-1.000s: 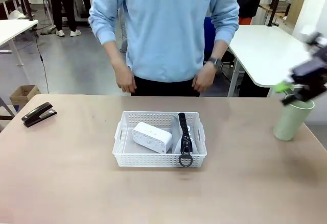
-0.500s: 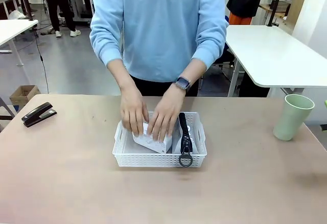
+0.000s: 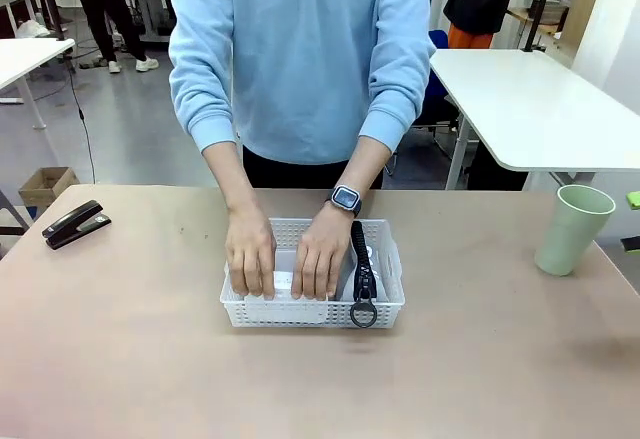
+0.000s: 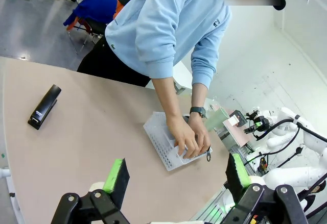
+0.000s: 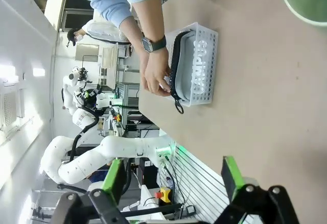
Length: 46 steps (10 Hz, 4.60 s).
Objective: Efficiently arrange items inside the basket to fit them all.
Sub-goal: Pick up the Digital clock and place it inside the Organizing basket, then pick up the Stapler and place it inside the Organizing basket.
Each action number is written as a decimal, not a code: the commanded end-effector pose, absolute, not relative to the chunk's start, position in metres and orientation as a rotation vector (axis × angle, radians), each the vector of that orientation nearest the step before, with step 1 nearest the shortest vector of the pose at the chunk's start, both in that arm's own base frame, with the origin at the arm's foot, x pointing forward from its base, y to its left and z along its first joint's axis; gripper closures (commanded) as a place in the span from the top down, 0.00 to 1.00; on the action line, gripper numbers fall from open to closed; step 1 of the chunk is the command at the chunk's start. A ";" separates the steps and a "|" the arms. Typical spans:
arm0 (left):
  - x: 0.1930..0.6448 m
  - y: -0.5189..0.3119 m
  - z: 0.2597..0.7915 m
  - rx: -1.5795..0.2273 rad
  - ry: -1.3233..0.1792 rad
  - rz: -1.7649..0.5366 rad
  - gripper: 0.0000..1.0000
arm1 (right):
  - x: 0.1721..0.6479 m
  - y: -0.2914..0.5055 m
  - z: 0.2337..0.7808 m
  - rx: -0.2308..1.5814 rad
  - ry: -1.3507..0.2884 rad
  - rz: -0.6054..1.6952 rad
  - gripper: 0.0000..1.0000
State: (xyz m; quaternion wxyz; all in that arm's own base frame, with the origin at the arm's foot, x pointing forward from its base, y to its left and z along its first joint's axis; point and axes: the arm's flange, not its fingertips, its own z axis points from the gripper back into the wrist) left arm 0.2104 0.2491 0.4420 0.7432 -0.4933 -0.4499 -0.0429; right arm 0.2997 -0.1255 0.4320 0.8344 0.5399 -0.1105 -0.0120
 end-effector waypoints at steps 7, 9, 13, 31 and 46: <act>0.210 0.249 0.443 -1.088 -1.010 -0.104 1.00 | 0.299 -0.127 0.434 1.168 -0.256 -0.020 1.00; 0.210 0.249 0.443 -1.088 -1.010 -0.104 1.00 | 0.299 -0.127 0.434 1.168 -0.256 -0.020 1.00; 0.220 0.204 0.471 -0.863 -1.043 -0.464 1.00 | 0.299 -0.127 0.434 1.168 -0.256 -0.020 1.00; 0.436 0.086 0.444 0.033 -0.386 -0.572 1.00 | 0.299 -0.127 0.434 1.168 -0.256 -0.020 1.00; 0.557 0.101 0.376 0.049 -0.153 -0.743 1.00 | 0.299 -0.127 0.434 1.168 -0.256 -0.020 1.00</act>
